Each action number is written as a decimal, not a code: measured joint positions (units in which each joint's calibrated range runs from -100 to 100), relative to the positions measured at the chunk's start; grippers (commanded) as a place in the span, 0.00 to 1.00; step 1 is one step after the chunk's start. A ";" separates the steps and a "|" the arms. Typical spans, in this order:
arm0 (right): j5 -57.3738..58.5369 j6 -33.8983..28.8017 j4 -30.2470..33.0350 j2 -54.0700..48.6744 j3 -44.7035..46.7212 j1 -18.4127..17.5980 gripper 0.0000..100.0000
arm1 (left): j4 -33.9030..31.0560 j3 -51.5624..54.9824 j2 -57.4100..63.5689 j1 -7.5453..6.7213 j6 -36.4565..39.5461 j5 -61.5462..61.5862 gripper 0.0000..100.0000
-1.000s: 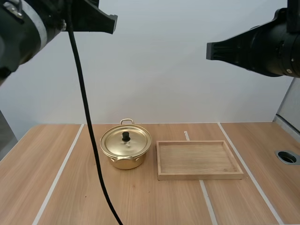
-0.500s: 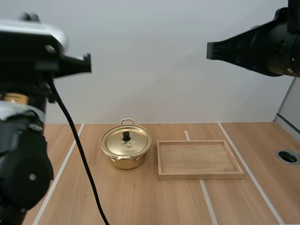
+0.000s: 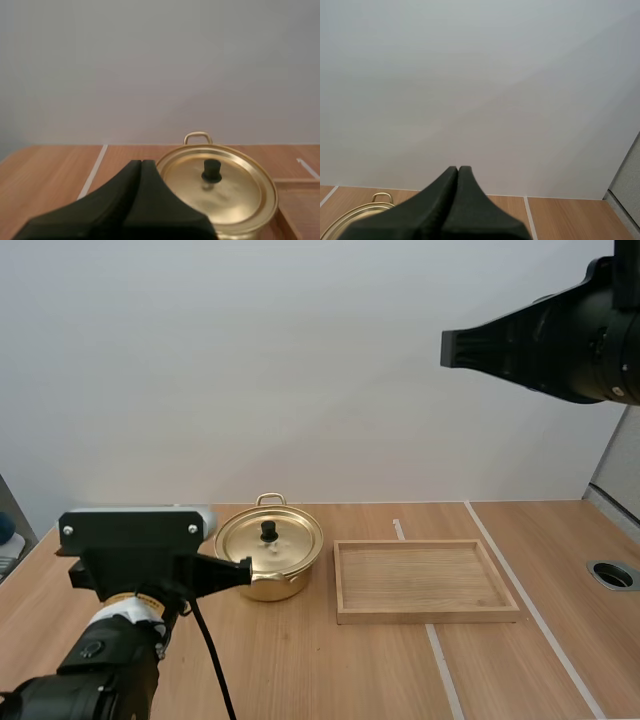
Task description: Open the pot, put the pineapple inside, and close it
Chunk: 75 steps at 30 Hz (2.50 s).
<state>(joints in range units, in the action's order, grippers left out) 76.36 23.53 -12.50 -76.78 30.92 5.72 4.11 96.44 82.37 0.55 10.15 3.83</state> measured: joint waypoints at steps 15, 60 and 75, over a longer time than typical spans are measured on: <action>0.00 0.00 0.00 0.00 0.00 0.00 0.00 | -1.10 3.56 17.16 0.00 0.96 24.25 0.00; -35.90 1.00 1.35 -22.20 48.67 -1.09 0.00 | -7.50 3.43 17.26 0.00 5.61 26.16 0.00; -39.61 0.84 5.23 -22.87 66.83 -5.38 0.00 | -7.60 3.43 17.26 0.00 5.61 26.16 0.00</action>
<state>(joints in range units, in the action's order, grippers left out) 36.75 24.37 -7.27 -99.65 97.75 0.34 -3.49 99.86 99.64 0.55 15.77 29.99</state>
